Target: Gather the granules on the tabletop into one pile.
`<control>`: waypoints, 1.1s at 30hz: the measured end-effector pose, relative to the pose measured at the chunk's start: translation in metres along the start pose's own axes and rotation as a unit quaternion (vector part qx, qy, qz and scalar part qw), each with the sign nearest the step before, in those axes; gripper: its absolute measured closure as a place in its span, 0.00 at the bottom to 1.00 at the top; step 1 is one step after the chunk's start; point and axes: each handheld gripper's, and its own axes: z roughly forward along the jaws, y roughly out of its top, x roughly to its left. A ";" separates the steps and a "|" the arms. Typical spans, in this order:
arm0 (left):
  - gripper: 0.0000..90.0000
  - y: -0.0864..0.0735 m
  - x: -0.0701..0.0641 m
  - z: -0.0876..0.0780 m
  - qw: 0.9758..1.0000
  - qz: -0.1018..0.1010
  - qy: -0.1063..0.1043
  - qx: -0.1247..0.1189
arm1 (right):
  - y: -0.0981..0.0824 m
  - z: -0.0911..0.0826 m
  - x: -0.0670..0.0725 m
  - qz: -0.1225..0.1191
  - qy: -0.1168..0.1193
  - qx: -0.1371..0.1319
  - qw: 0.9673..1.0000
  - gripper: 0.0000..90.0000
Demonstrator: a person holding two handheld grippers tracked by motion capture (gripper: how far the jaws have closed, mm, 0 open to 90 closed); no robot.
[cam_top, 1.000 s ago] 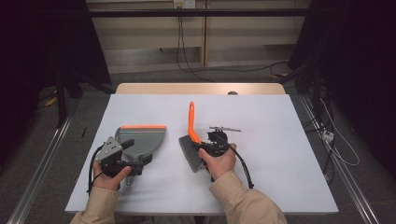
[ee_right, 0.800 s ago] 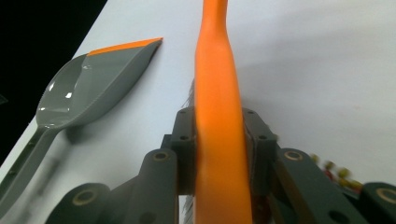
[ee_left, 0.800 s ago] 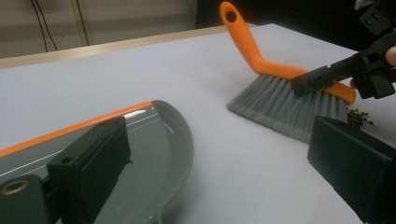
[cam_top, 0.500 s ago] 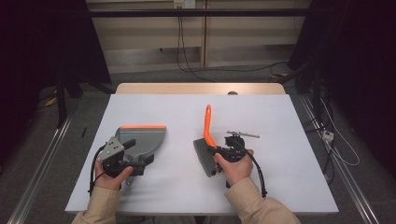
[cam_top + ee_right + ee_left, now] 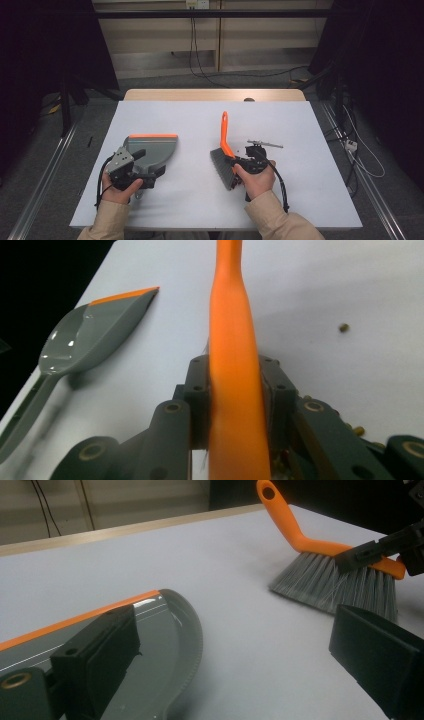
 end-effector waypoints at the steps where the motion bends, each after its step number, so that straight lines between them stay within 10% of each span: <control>1: 0.06 0.000 0.000 0.000 1.000 0.000 0.000 0.001 | 0.001 0.000 0.001 0.001 0.009 -0.002 1.000 0.79; 10: 0.06 0.000 0.001 0.000 1.000 -0.001 -0.001 0.000 | 0.021 -0.016 0.011 -0.032 0.023 -0.031 0.999 0.79; 24: 0.06 0.000 0.000 0.001 1.000 0.001 0.000 0.001 | 0.023 -0.041 -0.030 -0.127 -0.095 -0.042 0.986 0.79; 33: 0.06 0.001 -0.001 0.001 1.000 0.001 -0.001 0.000 | 0.013 -0.036 -0.033 -0.207 -0.174 -0.045 0.962 0.79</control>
